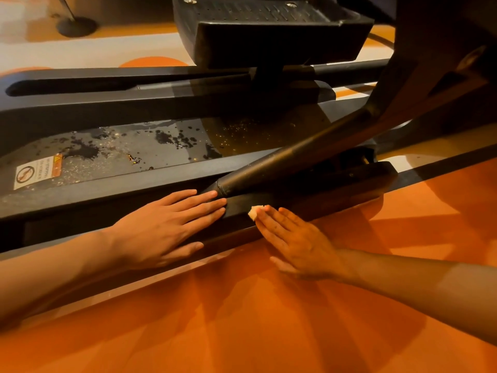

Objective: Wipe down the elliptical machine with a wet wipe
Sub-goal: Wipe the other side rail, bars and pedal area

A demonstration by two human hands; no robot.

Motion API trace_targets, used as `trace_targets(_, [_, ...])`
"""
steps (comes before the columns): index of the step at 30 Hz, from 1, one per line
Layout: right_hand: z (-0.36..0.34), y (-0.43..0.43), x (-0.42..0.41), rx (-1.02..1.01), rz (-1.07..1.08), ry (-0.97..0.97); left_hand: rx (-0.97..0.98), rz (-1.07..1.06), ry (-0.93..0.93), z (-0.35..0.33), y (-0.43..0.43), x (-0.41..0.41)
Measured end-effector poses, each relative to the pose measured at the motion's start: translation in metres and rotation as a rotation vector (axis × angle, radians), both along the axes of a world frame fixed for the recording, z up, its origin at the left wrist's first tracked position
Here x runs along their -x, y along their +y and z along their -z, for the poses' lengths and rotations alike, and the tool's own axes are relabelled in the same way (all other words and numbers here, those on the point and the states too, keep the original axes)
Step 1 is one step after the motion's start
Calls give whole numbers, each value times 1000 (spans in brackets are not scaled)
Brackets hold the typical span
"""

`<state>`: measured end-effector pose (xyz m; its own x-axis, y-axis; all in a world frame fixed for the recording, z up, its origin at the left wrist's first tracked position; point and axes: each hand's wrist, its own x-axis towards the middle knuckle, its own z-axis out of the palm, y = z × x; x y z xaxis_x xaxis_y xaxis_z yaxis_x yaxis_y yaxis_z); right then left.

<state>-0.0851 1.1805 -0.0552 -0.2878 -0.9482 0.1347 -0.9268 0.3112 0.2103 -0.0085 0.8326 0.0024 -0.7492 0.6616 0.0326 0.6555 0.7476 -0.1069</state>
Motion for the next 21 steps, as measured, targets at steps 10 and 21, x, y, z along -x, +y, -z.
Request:
trace_targets(10, [2, 89, 53, -119, -9, 68, -9, 3, -4, 0, 0, 0])
trace_targets(21, [-3, 47, 37, 21, 23, 7, -9, 1, -16, -1, 0, 0])
